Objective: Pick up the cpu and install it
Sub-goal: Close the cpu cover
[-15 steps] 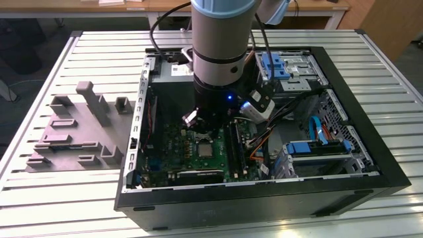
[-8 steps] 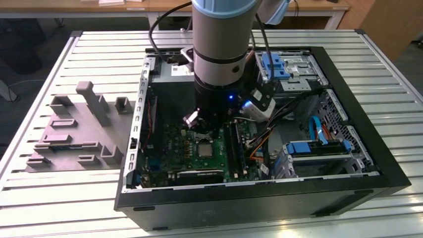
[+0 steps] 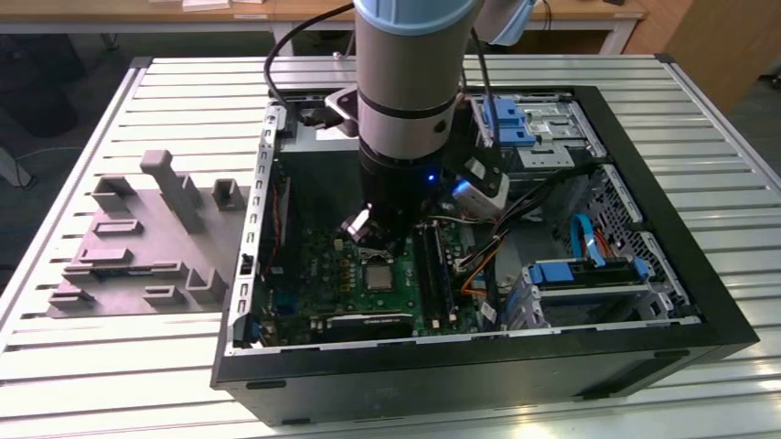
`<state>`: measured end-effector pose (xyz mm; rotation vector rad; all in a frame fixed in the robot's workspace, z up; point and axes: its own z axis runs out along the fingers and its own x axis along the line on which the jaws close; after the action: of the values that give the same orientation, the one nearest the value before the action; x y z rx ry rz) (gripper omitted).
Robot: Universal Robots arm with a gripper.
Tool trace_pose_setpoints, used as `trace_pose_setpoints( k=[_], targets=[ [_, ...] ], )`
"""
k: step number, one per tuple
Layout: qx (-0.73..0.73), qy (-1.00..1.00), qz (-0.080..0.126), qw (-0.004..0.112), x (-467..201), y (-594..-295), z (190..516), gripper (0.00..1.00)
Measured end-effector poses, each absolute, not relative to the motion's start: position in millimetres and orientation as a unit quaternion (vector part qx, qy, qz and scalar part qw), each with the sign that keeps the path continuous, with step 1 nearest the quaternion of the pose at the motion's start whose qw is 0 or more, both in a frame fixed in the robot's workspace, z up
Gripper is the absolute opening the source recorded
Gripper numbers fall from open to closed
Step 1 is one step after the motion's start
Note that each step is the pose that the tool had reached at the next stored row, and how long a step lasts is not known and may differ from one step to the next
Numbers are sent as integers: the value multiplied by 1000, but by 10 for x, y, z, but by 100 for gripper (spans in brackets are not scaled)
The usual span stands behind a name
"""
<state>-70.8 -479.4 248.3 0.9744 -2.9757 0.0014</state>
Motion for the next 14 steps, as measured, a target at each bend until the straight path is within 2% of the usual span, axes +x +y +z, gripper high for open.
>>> trace_pose_setpoints(
  k=[5, 14],
  targets=[
    [315, -949, 0, 5, -703, -4780, 2482, 11],
    [315, -949, 0, 5, -599, -4565, 2446, 11]
  ],
)
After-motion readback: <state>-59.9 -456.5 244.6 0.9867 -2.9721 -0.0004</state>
